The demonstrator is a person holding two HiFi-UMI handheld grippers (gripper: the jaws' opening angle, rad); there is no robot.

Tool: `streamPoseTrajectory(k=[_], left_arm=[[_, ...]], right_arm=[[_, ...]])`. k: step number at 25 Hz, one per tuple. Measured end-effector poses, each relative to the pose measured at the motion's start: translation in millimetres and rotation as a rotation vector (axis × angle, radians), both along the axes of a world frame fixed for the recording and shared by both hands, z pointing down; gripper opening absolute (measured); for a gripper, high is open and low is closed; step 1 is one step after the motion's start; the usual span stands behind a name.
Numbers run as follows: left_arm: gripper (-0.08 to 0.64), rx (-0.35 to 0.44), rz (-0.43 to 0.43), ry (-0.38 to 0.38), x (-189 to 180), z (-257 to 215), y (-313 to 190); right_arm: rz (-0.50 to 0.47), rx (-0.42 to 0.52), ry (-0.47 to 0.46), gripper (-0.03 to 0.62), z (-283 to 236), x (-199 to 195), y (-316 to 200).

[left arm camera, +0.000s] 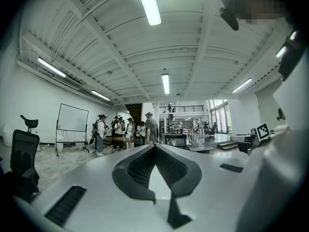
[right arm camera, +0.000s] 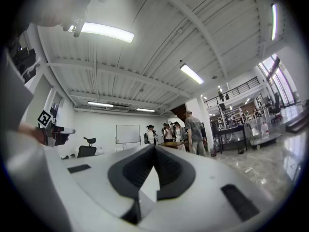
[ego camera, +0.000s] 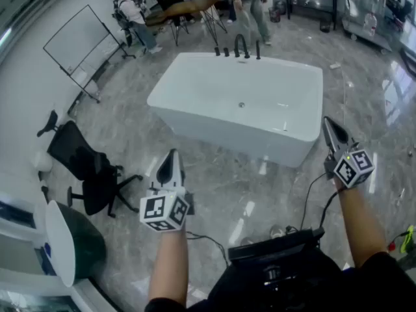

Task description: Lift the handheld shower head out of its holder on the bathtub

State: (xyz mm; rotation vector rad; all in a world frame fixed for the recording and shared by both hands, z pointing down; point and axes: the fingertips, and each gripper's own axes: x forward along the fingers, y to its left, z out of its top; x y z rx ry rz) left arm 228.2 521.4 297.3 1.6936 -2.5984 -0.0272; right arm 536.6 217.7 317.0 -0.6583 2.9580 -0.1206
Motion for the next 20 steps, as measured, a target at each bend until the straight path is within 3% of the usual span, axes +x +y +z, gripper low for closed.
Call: streamPoseTrajectory(k=[11, 20], left_arm=[[0.009, -0.046, -0.001, 0.045, 21, 26, -6], [0.009, -0.003, -0.031, 0.047, 44, 24, -17]], right_arm=[[-0.02, -0.024, 0.023, 0.005, 30, 0, 9], [-0.083, -0.061, 0.033, 0.005, 59, 0, 5]])
